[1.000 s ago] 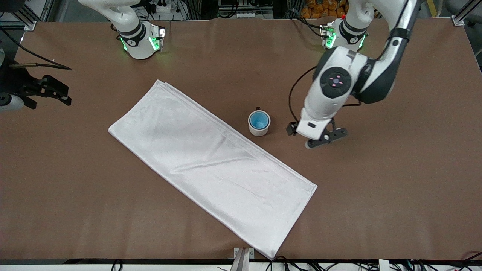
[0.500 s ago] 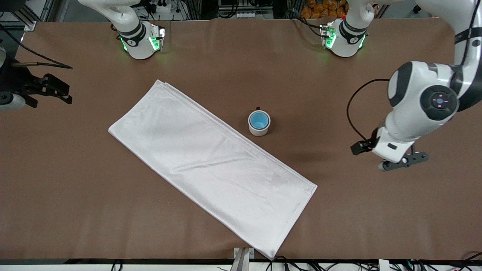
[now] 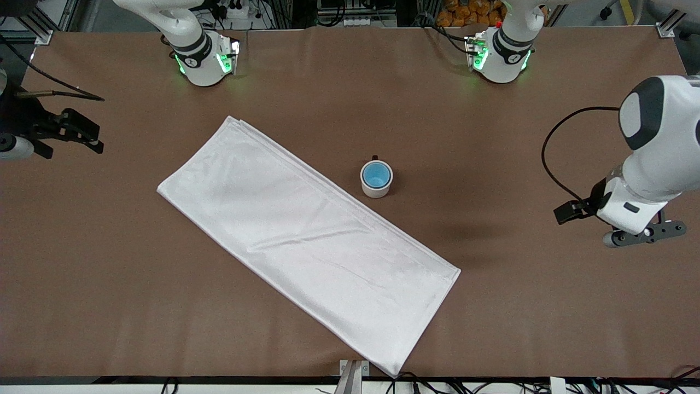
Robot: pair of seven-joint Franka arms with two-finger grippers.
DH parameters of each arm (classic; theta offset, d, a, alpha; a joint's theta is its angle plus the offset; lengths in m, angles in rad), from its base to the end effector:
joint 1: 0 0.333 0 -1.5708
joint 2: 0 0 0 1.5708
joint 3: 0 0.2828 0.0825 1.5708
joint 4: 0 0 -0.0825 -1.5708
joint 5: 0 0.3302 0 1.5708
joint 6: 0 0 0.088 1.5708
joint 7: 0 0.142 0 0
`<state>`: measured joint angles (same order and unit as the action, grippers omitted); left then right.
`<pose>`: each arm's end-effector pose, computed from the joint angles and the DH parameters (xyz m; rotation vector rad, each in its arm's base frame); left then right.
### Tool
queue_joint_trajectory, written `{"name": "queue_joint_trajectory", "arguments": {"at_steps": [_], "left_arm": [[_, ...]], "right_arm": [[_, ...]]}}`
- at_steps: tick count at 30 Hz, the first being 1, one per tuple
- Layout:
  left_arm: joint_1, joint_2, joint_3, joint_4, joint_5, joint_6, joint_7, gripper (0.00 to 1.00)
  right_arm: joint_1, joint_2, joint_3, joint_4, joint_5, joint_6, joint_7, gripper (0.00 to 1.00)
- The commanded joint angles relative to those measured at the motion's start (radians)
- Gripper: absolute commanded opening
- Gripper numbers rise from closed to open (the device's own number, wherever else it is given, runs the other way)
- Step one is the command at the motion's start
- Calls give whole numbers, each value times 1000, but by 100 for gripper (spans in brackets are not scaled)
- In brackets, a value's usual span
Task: Place blue cup into white mug on table
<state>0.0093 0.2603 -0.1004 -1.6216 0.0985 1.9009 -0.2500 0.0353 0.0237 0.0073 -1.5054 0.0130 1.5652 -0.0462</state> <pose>0.5817 -0.0384 0.4231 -3.0713 -0.2023 -0.0488 0.5082 0.0235 0.5712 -3.1249 -0.1393 -0.0565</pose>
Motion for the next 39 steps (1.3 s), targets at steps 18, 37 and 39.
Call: {"name": "queue_joint_trajectory", "arguments": {"at_steps": [18,37,39], "left_arm": [[-48,-256,62,-70,-138,-226,140,100],[-48,-297,64,-58,-29,-148,238,100],[-46,-296,67,-57,-34,-116,239,100]], "right_arm": [[-49,-33,8,-38,-1,32,0,100],[-46,-39,14,-36,-24,-2,57,100],[-46,-39,14,-36,-24,-1,57,100]]}}
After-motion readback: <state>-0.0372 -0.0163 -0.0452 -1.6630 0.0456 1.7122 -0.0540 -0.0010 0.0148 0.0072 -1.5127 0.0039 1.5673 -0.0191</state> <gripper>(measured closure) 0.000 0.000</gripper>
